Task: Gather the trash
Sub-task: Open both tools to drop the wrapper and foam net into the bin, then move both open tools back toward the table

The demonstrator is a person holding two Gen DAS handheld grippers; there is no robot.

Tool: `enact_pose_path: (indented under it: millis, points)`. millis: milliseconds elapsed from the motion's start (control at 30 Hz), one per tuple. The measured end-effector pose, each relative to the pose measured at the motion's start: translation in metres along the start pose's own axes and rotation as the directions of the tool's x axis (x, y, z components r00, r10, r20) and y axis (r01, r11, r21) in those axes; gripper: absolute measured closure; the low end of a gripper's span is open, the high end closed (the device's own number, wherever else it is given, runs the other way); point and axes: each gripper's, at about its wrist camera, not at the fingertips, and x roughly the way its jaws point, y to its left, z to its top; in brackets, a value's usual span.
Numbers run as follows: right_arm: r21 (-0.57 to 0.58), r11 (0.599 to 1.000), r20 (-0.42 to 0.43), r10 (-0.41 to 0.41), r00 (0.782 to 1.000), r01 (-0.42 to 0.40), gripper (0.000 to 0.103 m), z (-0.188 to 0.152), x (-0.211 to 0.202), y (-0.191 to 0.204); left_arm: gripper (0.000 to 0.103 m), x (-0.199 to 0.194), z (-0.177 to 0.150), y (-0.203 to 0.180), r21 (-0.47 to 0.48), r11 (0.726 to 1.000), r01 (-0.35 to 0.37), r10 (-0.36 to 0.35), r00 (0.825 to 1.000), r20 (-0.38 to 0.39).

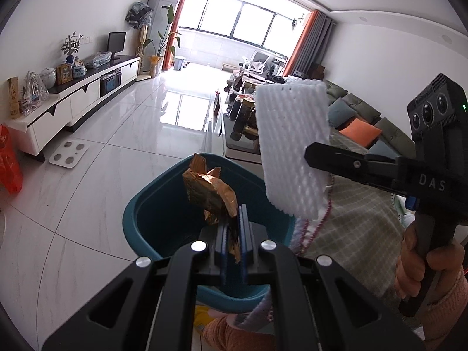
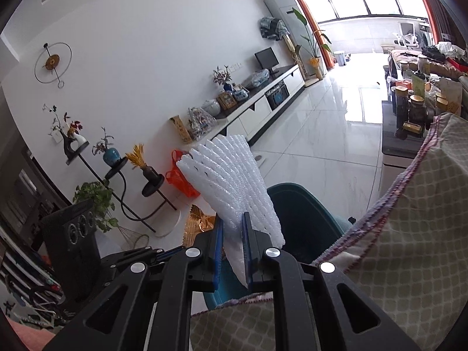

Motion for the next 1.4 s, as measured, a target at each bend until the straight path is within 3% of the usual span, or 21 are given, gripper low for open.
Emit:
enact_pose_path:
  millis: [467,667,767,967,1200,1400]
  points:
    - [0.029,0.998,-0.149,-0.052,0.987,0.057,0.090,-0.002,0.044,-0.014,0.094,0.027,-0.005,0.019,-0.041,0.998,-0.050,0.047,0.997,-0.058]
    - [0.044,0.997,-0.173,-0.059,0.983,0.067,0.088,-0.003,0.048,-0.018,0.094,0.042,-0.005,0.020,-0.052,0.997,-0.049,0.044,0.995,-0.088]
    - [0.040,0.996,-0.179,-0.069,0.982,0.077,0.082,-0.003,0.049,-0.017,0.094,0.047,-0.008,0.020,-0.065,0.997,-0.048,0.041,0.994,-0.100]
    - [0.069,0.994,-0.177,-0.076,0.981,0.089,0.074,-0.003,0.048,-0.024,0.074,0.053,-0.011,0.026,-0.086,0.995,-0.045,0.035,0.993,-0.114]
    - [0.088,0.993,-0.146,-0.064,0.987,0.077,0.069,-0.005,0.035,-0.026,0.071,0.041,-0.008,0.022,-0.090,0.995,-0.041,0.034,0.996,-0.086]
    - [0.079,0.996,-0.067,-0.033,0.997,0.039,0.065,-0.010,-0.010,-0.020,0.061,0.015,-0.001,-0.007,-0.019,1.000,0.004,-0.004,1.000,-0.016]
